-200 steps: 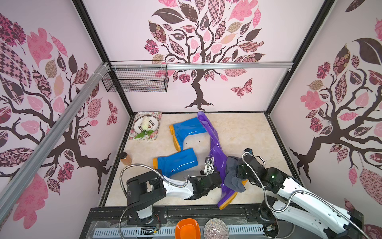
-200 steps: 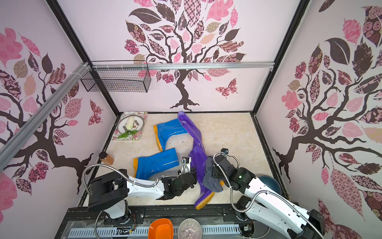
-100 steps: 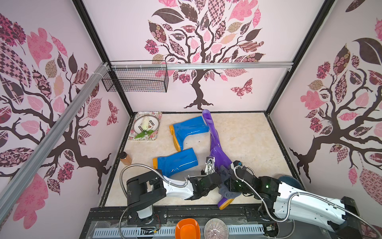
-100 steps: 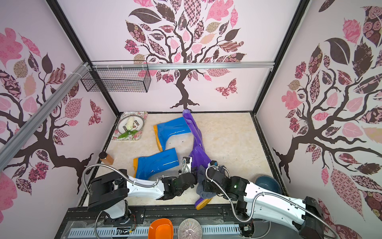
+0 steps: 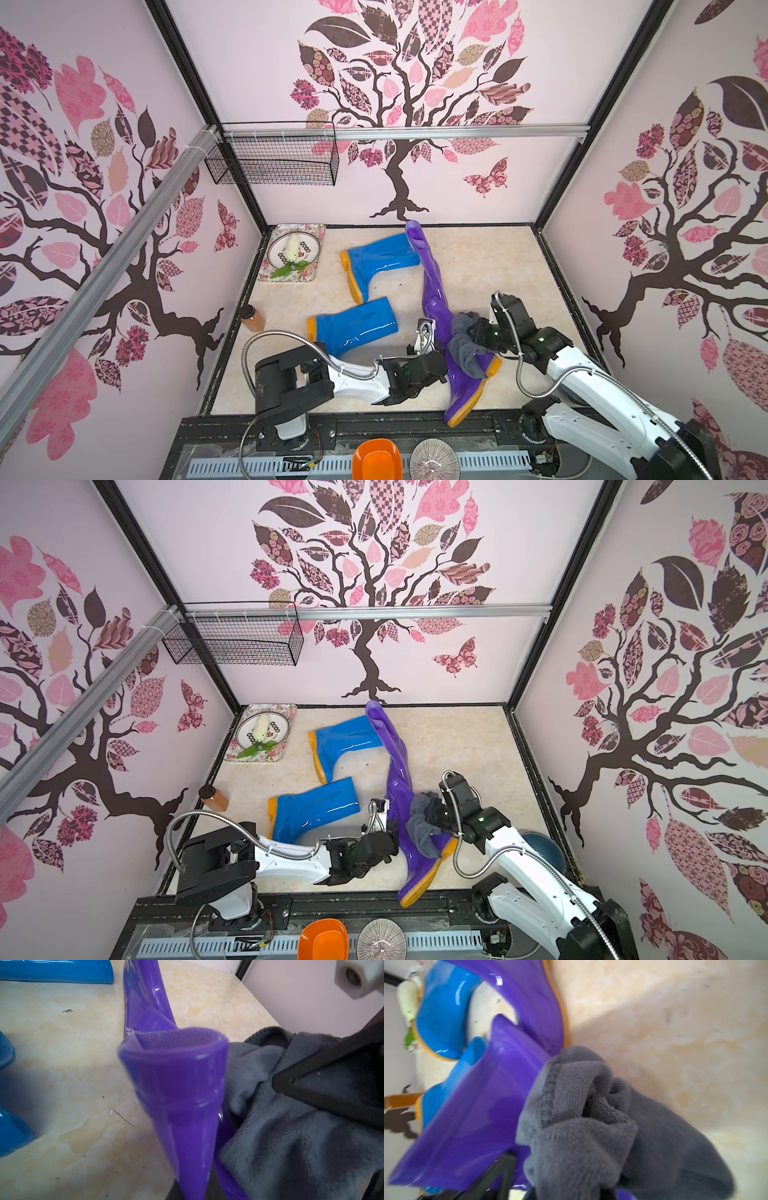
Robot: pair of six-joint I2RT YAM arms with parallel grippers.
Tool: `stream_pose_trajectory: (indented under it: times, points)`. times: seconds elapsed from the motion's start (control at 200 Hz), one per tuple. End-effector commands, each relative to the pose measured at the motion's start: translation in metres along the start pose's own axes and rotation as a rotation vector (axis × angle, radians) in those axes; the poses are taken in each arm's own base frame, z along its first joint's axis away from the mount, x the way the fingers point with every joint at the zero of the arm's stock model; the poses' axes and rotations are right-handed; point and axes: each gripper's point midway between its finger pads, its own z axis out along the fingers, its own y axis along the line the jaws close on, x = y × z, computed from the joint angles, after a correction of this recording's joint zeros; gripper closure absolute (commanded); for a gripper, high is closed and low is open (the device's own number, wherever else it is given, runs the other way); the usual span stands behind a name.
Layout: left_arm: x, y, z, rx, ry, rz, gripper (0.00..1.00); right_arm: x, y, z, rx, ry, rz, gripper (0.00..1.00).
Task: Wipe the rubber boots with a cloth
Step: Wipe the dirt off the rubber boot.
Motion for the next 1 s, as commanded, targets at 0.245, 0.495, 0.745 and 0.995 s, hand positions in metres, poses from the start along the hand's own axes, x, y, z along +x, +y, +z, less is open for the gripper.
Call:
stream_pose_trajectory:
  times: [0.245,0.495,0.745,0.995]
  points:
    - [-0.015,-0.026,-0.011,0.072,-0.055,-0.03,1.0,-0.028,0.094,0.013,-0.312,-0.038,-0.09,1.0]
    - [-0.017,-0.02,-0.015,0.071,-0.07,-0.027,1.0,0.0,-0.003,0.004,0.019,-0.085,-0.092,1.0]
    - [-0.027,-0.005,-0.01,0.058,-0.085,-0.055,1.0,0.056,-0.063,-0.007,0.21,0.058,0.071,1.0]
    - [-0.028,-0.012,-0.006,0.092,-0.074,-0.059,1.0,0.029,0.015,0.018,-0.105,0.05,-0.048,1.0]
